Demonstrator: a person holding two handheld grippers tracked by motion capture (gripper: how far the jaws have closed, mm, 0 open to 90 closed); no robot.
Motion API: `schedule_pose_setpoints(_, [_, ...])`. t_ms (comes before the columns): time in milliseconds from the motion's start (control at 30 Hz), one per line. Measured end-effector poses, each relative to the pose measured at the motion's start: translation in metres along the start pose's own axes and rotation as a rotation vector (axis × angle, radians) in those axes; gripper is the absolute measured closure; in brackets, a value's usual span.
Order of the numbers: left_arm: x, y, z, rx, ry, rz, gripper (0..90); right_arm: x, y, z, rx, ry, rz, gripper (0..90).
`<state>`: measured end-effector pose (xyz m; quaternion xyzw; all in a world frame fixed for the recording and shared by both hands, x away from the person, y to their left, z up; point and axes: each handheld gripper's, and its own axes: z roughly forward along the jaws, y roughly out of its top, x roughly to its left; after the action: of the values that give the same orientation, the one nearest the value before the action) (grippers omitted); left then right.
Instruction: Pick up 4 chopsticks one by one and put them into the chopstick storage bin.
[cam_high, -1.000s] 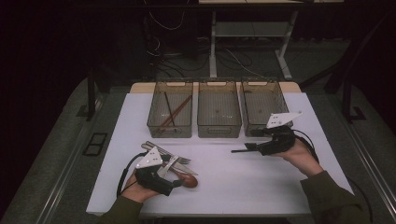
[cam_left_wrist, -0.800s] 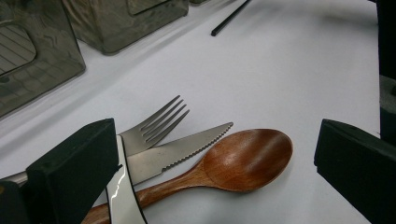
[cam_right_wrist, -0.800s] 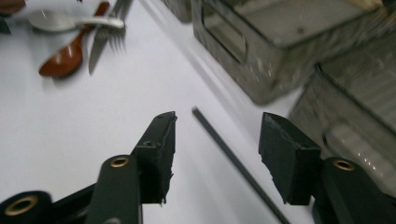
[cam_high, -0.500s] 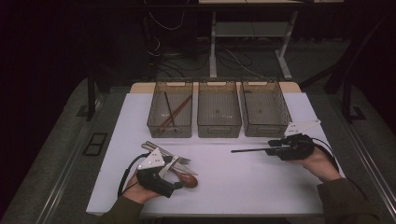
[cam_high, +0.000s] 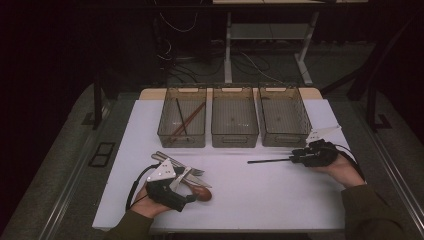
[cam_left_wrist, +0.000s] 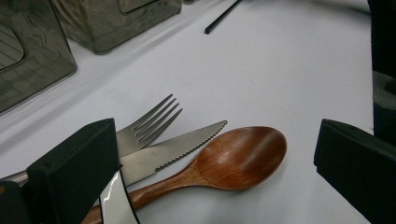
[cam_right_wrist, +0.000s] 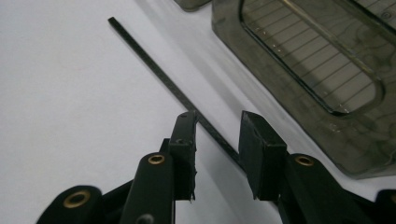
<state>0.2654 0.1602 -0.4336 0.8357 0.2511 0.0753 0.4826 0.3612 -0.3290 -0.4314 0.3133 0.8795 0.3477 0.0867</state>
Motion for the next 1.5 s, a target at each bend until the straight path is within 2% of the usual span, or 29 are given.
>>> schedule_pose_setpoints(200, [0.000, 0.000, 0.000, 0.000, -0.001, 0.001, 0.0, -0.005, 0.005, 0.011, 0.010, 0.023, -0.018, 68.0])
schedule_pose_setpoints(400, [0.000, 0.000, 0.000, 0.002, -0.003, 0.000, 0.0, -0.008, 0.002, 0.017, 0.036, 0.040, -0.032, 70.1])
schedule_pose_setpoints(500, [0.000, 0.000, 0.000, 0.000, -0.003, 0.002, 0.0, -0.008, 0.001, 0.019, 0.044, 0.034, -0.041, 71.7])
schedule_pose_setpoints(667, [0.000, 0.000, 0.000, 0.002, -0.003, 0.000, 0.0, -0.007, 0.000, 0.018, 0.045, 0.032, -0.060, 77.7])
schedule_pose_setpoints(733, [0.000, 0.000, 0.000, 0.001, -0.004, 0.001, 0.0, -0.007, 0.000, 0.018, 0.054, 0.062, -0.066, 80.9])
schedule_pose_setpoints(800, [0.000, 0.000, 0.000, 0.000, -0.004, 0.000, 0.0, -0.005, 0.000, 0.017, 0.059, 0.063, -0.070, 83.9])
schedule_pose_setpoints(1300, [0.000, 0.000, 0.000, 0.001, -0.007, 0.001, 0.0, 0.004, 0.001, 0.015, 0.093, 0.088, -0.099, 84.7])
schedule_pose_setpoints(1433, [-0.001, 0.000, 0.000, 0.001, -0.007, 0.002, 0.0, 0.007, 0.001, 0.014, 0.102, 0.080, -0.106, 84.5])
schedule_pose_setpoints(1500, [-0.001, 0.000, 0.000, 0.001, -0.007, 0.004, 0.0, 0.007, 0.002, 0.013, 0.089, 0.069, -0.097, 81.8])
